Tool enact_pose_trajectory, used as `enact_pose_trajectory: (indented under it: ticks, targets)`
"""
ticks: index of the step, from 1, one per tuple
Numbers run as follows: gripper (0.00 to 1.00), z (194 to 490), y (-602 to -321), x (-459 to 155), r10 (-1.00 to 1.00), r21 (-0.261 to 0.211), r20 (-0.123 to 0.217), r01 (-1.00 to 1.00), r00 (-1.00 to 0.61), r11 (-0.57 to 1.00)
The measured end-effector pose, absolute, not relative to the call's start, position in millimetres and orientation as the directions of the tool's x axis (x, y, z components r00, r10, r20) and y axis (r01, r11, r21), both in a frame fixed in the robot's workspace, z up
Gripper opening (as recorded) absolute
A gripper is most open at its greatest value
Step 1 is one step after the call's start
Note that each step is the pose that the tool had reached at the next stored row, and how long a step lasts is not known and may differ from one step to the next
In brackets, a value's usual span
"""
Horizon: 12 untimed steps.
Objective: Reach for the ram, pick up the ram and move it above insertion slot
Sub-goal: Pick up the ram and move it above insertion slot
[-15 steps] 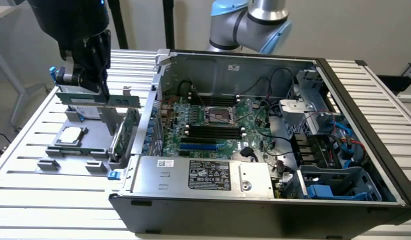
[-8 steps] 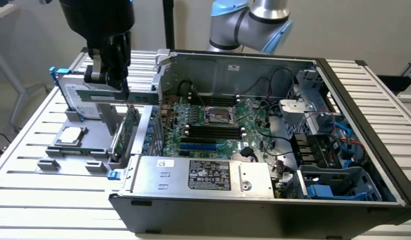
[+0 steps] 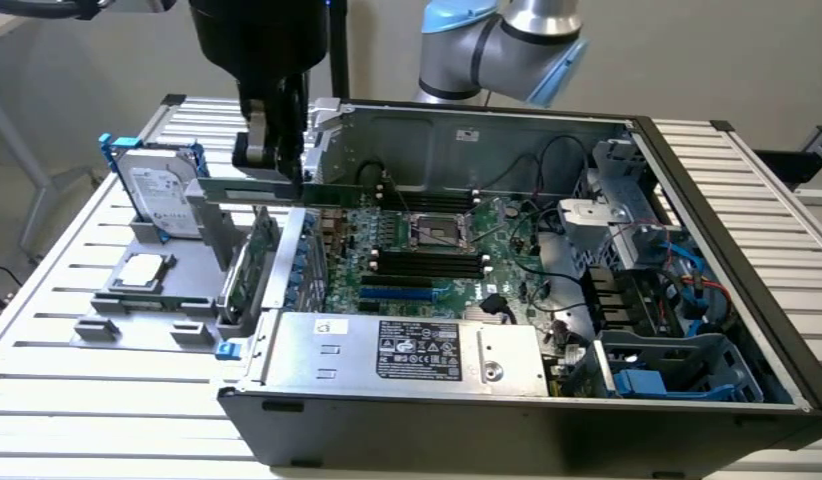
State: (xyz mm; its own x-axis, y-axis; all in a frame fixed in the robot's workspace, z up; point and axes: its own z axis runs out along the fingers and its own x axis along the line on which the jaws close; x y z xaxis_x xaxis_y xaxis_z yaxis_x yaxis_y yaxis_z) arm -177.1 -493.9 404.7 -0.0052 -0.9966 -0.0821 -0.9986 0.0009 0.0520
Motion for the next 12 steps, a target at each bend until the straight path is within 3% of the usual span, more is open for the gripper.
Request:
enact_pose_trajectory:
  ticks: [12]
  targets:
    - [0.13,402.6,-490.0,-122.7,-0.997,0.052,-0.082,-0.999,-0.005,0.001]
